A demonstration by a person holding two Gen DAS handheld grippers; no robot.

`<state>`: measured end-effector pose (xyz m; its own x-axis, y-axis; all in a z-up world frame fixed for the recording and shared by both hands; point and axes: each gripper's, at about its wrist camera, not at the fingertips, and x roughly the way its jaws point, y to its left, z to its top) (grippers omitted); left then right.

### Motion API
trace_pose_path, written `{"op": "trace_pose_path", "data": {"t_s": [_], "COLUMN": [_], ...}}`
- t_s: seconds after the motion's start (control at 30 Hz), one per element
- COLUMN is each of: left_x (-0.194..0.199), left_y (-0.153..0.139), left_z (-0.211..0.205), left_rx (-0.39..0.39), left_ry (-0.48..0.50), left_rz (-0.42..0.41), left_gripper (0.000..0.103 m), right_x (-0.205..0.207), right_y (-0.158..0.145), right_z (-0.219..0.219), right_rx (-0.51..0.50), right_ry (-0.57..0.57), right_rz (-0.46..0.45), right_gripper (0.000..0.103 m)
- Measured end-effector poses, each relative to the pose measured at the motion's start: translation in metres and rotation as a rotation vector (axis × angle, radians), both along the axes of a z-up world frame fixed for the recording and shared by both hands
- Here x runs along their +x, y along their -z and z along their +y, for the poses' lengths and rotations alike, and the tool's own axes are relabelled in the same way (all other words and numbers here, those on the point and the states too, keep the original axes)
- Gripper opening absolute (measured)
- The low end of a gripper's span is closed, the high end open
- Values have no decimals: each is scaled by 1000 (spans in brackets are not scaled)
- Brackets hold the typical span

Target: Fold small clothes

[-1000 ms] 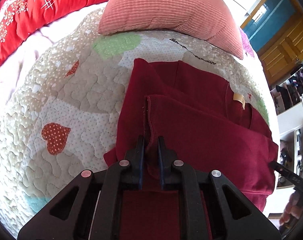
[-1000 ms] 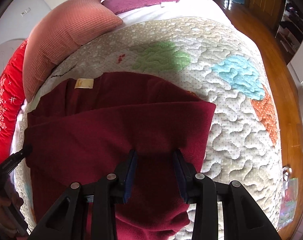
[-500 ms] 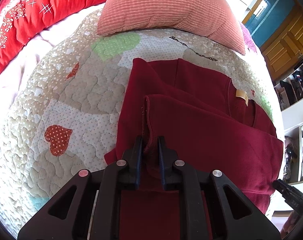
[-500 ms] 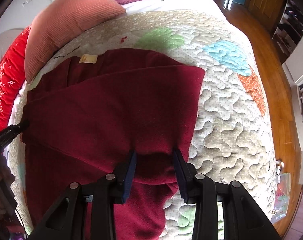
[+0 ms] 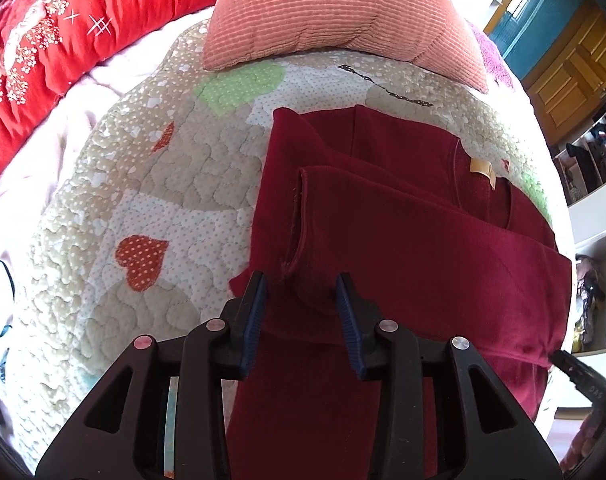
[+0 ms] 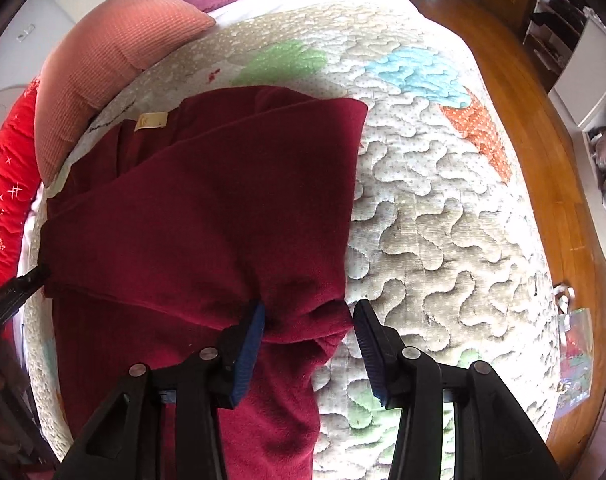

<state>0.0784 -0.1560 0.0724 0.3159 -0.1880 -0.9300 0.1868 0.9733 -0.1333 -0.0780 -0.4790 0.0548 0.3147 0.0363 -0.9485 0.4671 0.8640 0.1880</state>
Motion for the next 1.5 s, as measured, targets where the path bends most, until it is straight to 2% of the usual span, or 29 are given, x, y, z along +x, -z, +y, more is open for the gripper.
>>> {"op": "trace_pose_path", "data": {"t_s": [0.13,0.23,0.37,0.5,0.6,0.83,1.1,1.27,1.3,1.33,1.4,1.5], "left_x": [-15,-29,-52,-78,-96,-128,-156,-169,-171,-173,-177,-182], "left_y": [-10,-15,-14,-7,-6,-20,-27,-33,-33,-33,-31,-23], "left_z": [7,15,29,44,57,79,86,80,79,77,74,70], "left_rx": [7,9,11,51,75,86,96,88,84,78,67,69], "left_ry": [8,5,-15,-19,-29,-47,-9,31,37,45,47,61], "left_rz": [-2,2,38,74,89,72,102,114,117,121,119,142], "left_gripper": [35,35,35,35,35,35,35,35,41,51,59,59], "right_x": [-15,-26,-28,-21,-19,-46,-94,-108,-111,-112,-112,-120], "right_y": [-18,-20,4,38,25,-14,-10,-13,-13,-12,-7,-1], "right_z": [12,25,32,24,27,52,75,89,90,92,95,95], "right_rx": [22,55,81,75,64,95,179,167,164,162,165,176], "right_ry": [6,-7,-6,39,56,-20,11,9,9,10,14,31], "right_rz": [-38,-36,14,83,79,53,87,80,77,80,89,94], "right_gripper": [45,45,45,44,44,45,48,48,49,51,52,52]}}
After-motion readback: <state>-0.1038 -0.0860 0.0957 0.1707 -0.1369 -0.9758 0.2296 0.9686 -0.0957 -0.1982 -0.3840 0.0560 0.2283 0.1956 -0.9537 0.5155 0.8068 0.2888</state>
